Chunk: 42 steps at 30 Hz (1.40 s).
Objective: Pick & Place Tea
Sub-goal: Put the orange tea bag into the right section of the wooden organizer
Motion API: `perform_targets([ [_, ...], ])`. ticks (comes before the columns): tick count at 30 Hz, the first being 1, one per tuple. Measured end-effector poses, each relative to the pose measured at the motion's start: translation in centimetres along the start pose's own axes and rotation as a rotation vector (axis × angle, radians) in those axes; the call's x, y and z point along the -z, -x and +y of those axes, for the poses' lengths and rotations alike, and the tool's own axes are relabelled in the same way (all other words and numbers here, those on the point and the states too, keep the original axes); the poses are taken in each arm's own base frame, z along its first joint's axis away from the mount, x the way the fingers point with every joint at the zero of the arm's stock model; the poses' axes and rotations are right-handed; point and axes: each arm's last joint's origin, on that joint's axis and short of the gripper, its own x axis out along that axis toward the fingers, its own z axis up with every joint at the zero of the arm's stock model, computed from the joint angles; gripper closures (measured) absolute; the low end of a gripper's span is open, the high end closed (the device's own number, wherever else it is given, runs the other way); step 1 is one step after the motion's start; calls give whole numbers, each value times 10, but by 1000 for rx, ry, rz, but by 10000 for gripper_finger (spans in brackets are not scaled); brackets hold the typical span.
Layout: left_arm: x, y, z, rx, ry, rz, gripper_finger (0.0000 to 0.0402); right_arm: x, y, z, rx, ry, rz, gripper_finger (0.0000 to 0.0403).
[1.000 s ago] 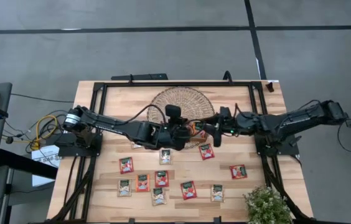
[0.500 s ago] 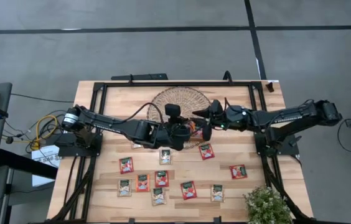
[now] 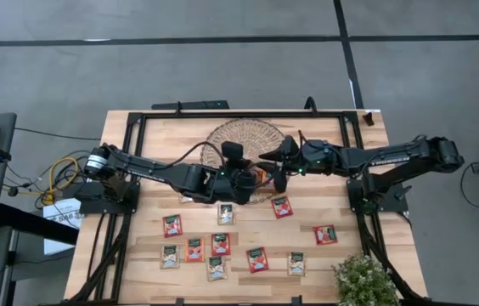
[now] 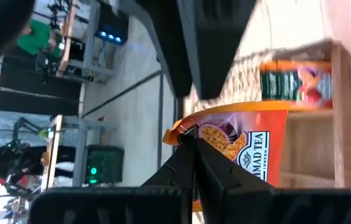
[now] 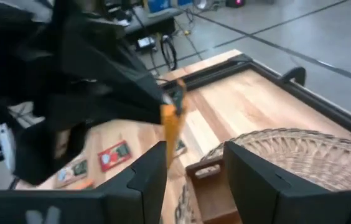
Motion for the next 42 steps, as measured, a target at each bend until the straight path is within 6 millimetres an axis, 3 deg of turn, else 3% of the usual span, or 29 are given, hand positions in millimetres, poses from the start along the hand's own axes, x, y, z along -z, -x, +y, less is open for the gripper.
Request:
perform_targets([
  [19,0,-10,8,31,65,-22,401,3,-5,2,-68,-1,15,232],
  [27,0,-11,8,48,77,-31,401,4,-10,-6,-36,-9,16,231],
  [34,-1,-11,8,74,85,-47,401,1,-12,-8,-36,-15,-16,261],
  [42,-1,-12,8,72,87,-46,401,1,-12,-8,-38,-11,-15,333],
])
